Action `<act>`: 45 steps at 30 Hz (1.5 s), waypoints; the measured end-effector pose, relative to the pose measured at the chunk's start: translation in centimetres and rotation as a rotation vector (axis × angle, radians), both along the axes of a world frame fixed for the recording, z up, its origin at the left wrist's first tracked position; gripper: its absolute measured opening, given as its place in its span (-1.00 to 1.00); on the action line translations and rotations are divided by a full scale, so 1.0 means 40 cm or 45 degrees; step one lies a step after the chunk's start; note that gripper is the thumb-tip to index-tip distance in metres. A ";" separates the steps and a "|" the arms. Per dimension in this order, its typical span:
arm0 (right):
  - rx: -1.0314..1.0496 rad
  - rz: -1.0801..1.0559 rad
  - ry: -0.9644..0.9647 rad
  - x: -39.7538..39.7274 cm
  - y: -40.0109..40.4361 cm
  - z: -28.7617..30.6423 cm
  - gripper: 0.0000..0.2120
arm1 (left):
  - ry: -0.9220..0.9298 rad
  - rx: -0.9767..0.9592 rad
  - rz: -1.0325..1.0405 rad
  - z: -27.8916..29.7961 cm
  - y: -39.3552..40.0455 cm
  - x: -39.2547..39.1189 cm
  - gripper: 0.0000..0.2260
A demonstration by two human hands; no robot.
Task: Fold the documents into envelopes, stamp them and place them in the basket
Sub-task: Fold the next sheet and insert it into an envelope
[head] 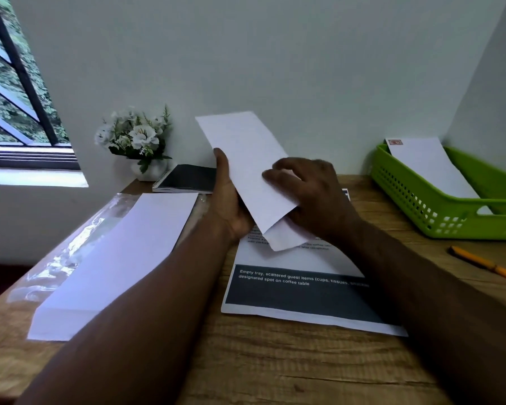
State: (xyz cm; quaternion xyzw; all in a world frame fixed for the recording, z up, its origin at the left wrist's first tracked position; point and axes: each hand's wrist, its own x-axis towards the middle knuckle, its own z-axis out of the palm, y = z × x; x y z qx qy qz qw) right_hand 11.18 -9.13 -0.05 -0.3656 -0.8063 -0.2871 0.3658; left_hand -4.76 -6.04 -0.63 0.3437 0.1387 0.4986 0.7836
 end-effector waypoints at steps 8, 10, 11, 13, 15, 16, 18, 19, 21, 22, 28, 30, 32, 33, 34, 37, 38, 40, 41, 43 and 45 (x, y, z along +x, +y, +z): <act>-0.105 -0.274 0.011 0.035 -0.018 0.025 -0.73 | 0.408 -0.006 0.296 0.013 0.010 0.012 -0.42; -0.201 -0.453 0.041 0.052 -0.020 0.020 -0.59 | 0.804 0.157 0.553 0.002 0.003 0.021 -0.46; -0.229 -0.526 0.037 0.060 -0.016 0.015 -0.59 | 0.981 0.288 0.721 -0.005 0.002 0.024 -0.45; -0.227 -0.635 0.029 0.073 -0.001 0.006 -0.73 | 1.136 0.531 0.869 -0.004 -0.008 0.031 -0.52; -0.205 -0.664 0.058 0.077 0.005 0.007 -0.79 | 1.206 0.763 0.889 0.005 -0.024 0.031 -0.56; -0.202 -0.664 0.062 0.078 0.004 0.010 -0.73 | 1.264 0.923 0.879 0.008 -0.029 0.027 -0.52; -0.181 -0.682 0.037 0.071 0.001 0.012 -0.59 | 1.441 1.270 0.721 0.002 -0.032 0.020 -0.40; -0.165 -0.700 0.009 0.065 0.001 0.008 -0.59 | 1.563 1.400 0.630 -0.003 -0.032 0.018 -0.35; -0.163 -0.754 -0.042 0.057 0.005 -0.001 -0.65 | 1.761 1.545 0.682 -0.012 -0.034 0.019 -0.27; -0.168 -0.769 -0.056 0.053 0.004 -0.006 -0.66 | 1.778 1.573 0.811 -0.013 -0.034 0.020 -0.27; -0.388 -0.547 -0.167 0.047 0.003 0.007 -0.66 | 1.450 1.462 0.775 -0.019 -0.016 0.008 -0.75; -0.701 -0.401 -0.284 0.057 -0.009 0.022 -0.69 | 1.543 1.418 0.640 -0.024 -0.012 0.001 -0.82; -0.974 -0.344 -0.361 0.060 -0.030 0.041 -0.65 | 1.722 1.310 0.504 -0.022 -0.010 -0.012 -0.79; -1.078 -0.346 -0.345 0.061 -0.039 0.047 -0.59 | 1.817 1.263 0.454 -0.019 -0.007 -0.019 -0.75; -1.198 -0.344 -0.303 0.061 -0.044 0.048 -0.52 | 1.912 1.239 0.414 -0.016 -0.005 -0.024 -0.71; -1.442 -0.288 -0.249 0.058 -0.045 0.047 -0.39 | 2.110 1.230 0.302 -0.004 -0.007 -0.028 -0.60; -1.449 -0.281 -0.262 0.058 -0.042 0.045 -0.39 | 2.136 1.219 0.280 0.002 -0.007 -0.029 -0.57; -1.436 -0.272 -0.252 0.062 -0.035 0.041 -0.45 | 2.129 1.196 0.279 0.015 -0.018 -0.030 -0.60; -1.435 -0.259 -0.234 0.063 -0.034 0.040 -0.50 | 2.095 1.182 0.278 0.020 -0.023 -0.030 -0.66; -1.418 -0.216 -0.191 0.063 -0.034 0.037 -0.61 | 2.004 1.145 0.265 0.024 -0.030 -0.030 -0.82; -1.381 -0.174 -0.119 0.064 -0.033 0.032 -0.72 | 1.942 1.117 0.217 0.027 -0.039 -0.030 -0.86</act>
